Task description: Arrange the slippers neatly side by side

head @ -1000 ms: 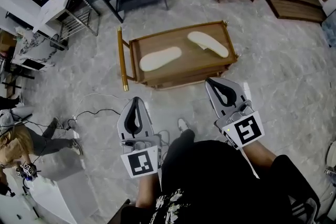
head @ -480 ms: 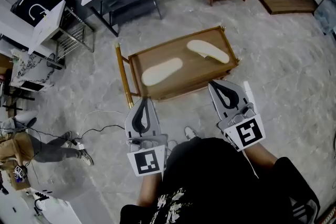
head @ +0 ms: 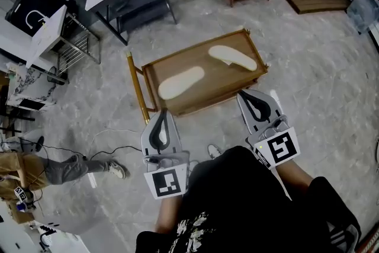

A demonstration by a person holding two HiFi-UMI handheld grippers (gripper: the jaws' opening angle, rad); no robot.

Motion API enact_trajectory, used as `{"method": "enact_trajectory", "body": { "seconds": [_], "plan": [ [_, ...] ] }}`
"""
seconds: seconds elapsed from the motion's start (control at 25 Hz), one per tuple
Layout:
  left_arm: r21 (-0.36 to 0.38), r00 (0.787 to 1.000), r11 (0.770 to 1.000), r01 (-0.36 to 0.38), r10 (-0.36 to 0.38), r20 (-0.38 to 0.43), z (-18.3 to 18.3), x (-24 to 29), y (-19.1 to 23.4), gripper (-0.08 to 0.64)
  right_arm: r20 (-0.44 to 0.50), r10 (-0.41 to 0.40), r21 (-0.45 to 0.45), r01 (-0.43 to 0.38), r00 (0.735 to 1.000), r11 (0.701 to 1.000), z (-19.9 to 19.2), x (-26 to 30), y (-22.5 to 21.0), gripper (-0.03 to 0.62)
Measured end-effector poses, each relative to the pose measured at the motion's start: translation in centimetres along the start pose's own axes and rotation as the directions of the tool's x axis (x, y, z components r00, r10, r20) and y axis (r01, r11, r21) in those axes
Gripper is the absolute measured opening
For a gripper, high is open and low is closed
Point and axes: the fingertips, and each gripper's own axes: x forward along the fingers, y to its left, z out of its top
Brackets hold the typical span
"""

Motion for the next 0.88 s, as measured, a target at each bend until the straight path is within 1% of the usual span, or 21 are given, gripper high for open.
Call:
{"method": "enact_trajectory", "body": {
  "seconds": [0.12,0.28,0.44,0.56,0.72,0.84,0.88],
  "plan": [
    [-0.003,1.0,1.0,-0.018,0.018,0.006,-0.1,-0.5,1.2,0.0,0.013,0.007,-0.022,-0.006,1.0,1.0,0.9,0.9,0.6,-0.002],
    [-0.019,1.0,1.0,-0.009,0.009,0.0,-0.8,-0.5,1.4,0.0,0.022,-0.002,-0.084,0.004,1.0,0.996,1.7,1.2,0.8,-0.002],
    [-0.036,1.0,0.999,0.007,-0.008,-0.008,-1.3,-0.7,0.8,0.0,-0.024,-0.025,-0.056,0.023,0.999,0.998,0.6,0.2,0.7,-0.002],
    [-0.031,1.0,0.999,0.009,-0.01,-0.018,-1.5,-1.0,0.9,0.0,-0.044,-0.021,-0.063,0.018,0.999,0.998,-0.2,0.0,0.8,-0.002],
    [-0.054,0.999,0.998,-0.017,0.015,-0.035,-2.0,-1.4,1.9,0.0,-0.05,-0.006,-0.06,0.003,0.999,0.998,-0.1,0.8,1.3,-0.002],
    [-0.037,0.999,0.998,-0.044,0.044,-0.01,-1.5,-1.4,2.9,0.0,-0.044,0.026,-0.061,-0.029,0.999,0.998,0.0,1.8,1.8,-0.002],
    [-0.034,0.998,0.998,-0.054,0.053,-0.017,-1.5,-1.5,3.2,0.0,-0.041,0.037,-0.064,-0.039,0.998,0.997,0.0,2.2,1.9,-0.002]
  ]
}}
